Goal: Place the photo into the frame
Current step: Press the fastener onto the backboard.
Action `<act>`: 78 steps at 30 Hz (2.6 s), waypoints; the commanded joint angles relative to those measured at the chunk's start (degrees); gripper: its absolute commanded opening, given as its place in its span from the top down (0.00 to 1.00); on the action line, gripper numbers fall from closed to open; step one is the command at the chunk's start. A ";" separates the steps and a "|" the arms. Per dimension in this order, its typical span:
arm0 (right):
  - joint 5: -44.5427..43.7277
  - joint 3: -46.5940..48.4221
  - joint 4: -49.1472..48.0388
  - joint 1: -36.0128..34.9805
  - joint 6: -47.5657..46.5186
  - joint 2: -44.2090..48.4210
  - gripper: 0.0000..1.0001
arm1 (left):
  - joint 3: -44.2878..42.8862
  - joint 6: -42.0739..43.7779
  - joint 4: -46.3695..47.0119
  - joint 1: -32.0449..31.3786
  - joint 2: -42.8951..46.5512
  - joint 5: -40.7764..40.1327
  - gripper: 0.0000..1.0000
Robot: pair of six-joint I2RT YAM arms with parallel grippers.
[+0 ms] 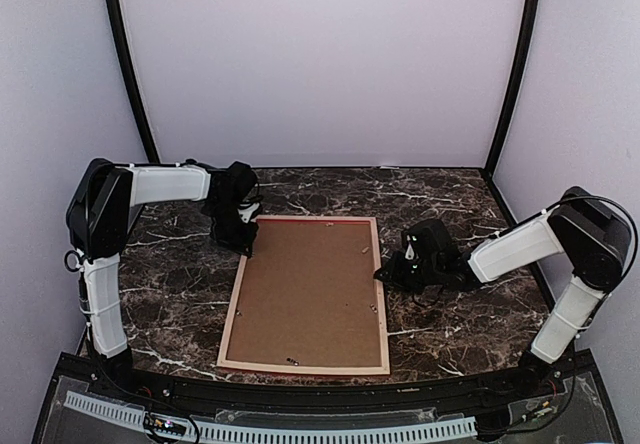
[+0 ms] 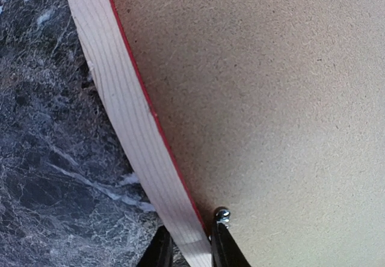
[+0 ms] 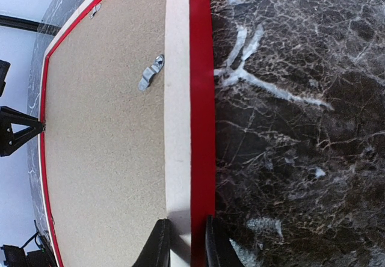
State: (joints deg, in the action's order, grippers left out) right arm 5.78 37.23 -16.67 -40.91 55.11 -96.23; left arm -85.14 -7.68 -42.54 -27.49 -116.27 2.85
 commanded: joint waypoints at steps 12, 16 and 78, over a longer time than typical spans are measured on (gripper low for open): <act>2.21 -1.71 5.68 -0.87 0.61 -3.94 0.97 | 0.34 1.19 2.86 -2.06 3.59 1.89 0.88; 2.30 -1.98 5.50 -0.92 0.61 -3.91 0.97 | -0.84 0.80 2.27 -2.05 4.17 3.09 0.83; 3.18 -2.52 3.51 -1.07 0.79 -6.38 0.97 | 3.38 -0.84 7.39 -1.77 3.07 5.69 0.74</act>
State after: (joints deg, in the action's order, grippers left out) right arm 6.39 36.73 -20.86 -40.88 55.40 -97.86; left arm -81.58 -8.49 -38.59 -28.03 -114.32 0.67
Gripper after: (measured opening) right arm 0.157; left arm 0.213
